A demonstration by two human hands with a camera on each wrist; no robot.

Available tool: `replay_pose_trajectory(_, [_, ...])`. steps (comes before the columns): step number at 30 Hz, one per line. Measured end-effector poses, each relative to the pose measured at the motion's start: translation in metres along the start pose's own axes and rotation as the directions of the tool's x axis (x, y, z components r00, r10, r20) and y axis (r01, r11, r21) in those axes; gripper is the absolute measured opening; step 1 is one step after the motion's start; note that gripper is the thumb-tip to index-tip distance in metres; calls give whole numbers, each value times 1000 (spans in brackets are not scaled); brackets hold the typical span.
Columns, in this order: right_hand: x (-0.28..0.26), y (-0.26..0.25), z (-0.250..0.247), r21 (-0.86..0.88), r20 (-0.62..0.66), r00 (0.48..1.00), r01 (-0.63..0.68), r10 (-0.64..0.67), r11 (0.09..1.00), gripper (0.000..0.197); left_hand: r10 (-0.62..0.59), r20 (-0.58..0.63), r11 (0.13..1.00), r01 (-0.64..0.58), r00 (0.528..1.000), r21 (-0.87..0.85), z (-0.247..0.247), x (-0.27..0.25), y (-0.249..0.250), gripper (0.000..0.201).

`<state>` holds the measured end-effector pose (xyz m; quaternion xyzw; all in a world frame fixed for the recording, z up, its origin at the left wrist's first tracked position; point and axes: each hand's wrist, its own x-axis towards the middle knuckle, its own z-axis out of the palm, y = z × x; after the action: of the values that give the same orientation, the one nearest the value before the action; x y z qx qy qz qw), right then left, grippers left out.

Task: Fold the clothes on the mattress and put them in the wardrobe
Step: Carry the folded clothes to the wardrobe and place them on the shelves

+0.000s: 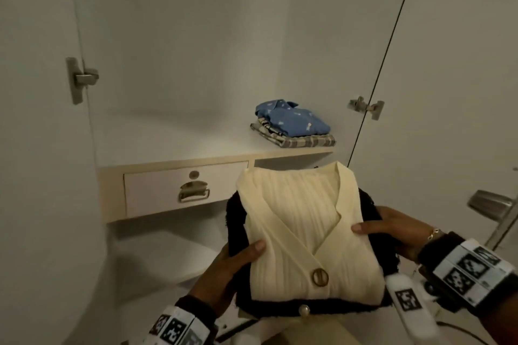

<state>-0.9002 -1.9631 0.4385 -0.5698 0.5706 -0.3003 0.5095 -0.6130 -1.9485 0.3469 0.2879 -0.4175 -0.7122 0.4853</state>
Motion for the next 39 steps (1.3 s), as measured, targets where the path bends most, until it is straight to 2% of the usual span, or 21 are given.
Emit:
replay_pose_trajectory(2, [25, -17, -12, -12, -15, 1000, 26, -26, 1000, 103, 35, 7, 999, -35, 999, 12, 0, 27, 13, 88])
replay_pose_trajectory(6, [85, -52, -46, -37, -31, 993, 109, -110, 993, 103, 125, 34, 988, -128, 992, 82, 3, 90, 44, 96])
replay_pose_trajectory(11, [171, -105, -99, -69, -12, 975, 220, -222, 973, 103, 203, 50, 964, -208, 978, 163, 11, 191, 96, 76])
replay_pose_trajectory(14, [221, -144, -136, -105, 10, 964, 267, -267, 958, 102, 243, 42, 946, -246, 969, 212, 26, 250, 129, 51])
replay_pose_trajectory(15, [236, -158, -147, -132, 19, 962, 271, -271, 953, 96, 257, 29, 941, -257, 966, 220, 32, 269, 141, 44])
replay_pose_trajectory(17, [265, -187, -163, -172, 5, 961, 272, -276, 947, 65, 285, 3, 934, -278, 959, 226, 38, 301, 159, 35])
replay_pose_trajectory(18, [279, -199, -171, -176, -8, 960, 273, -278, 946, 48, 290, -10, 932, -280, 957, 229, 40, 316, 167, 36])
replay_pose_trajectory(20, [306, -219, -184, -201, -31, 965, 249, -260, 947, 33, 271, -48, 936, -252, 961, 246, 42, 346, 180, 42])
replay_pose_trajectory(21, [319, -226, -189, -240, -41, 969, 227, -243, 944, 35, 249, -71, 940, -223, 966, 257, 42, 359, 185, 42])
replay_pose_trajectory(23, [351, -234, -204, -354, -71, 977, 165, -202, 921, 61, 205, -93, 945, -173, 974, 276, 40, 386, 192, 35])
replay_pose_trajectory(24, [367, -238, -210, -414, -82, 979, 138, -188, 900, 61, 190, -94, 947, -157, 977, 282, 39, 398, 194, 33])
replay_pose_trajectory(27, [395, -252, -221, -511, -106, 974, 119, -199, 851, 20, 195, -69, 946, -170, 978, 276, 38, 429, 203, 24])
replay_pose_trajectory(32, [398, -314, -255, -389, -191, 938, 199, -290, 900, 19, 278, 57, 929, -284, 959, 238, 53, 465, 255, 18])
replay_pose_trajectory(34, [397, -339, -268, -368, -240, 911, 233, -334, 900, 28, 318, 102, 911, -333, 943, 244, 61, 476, 276, 19])
replay_pose_trajectory(35, [398, -347, -271, -358, -250, 904, 247, -347, 901, 45, 328, 112, 908, -345, 938, 238, 62, 482, 282, 21])
replay_pose_trajectory(37, [411, -348, -281, -365, -253, 913, 216, -319, 906, 102, 309, 117, 921, -327, 944, 211, 62, 492, 280, 27])
replay_pose_trajectory(38, [424, -344, -288, -390, -242, 930, 169, -278, 905, 119, 280, 112, 935, -297, 953, 193, 58, 498, 273, 26])
replay_pose_trajectory(39, [437, -332, -288, -422, -232, 944, 119, -234, 899, 117, 239, 93, 952, -252, 967, 171, 52, 504, 260, 25])
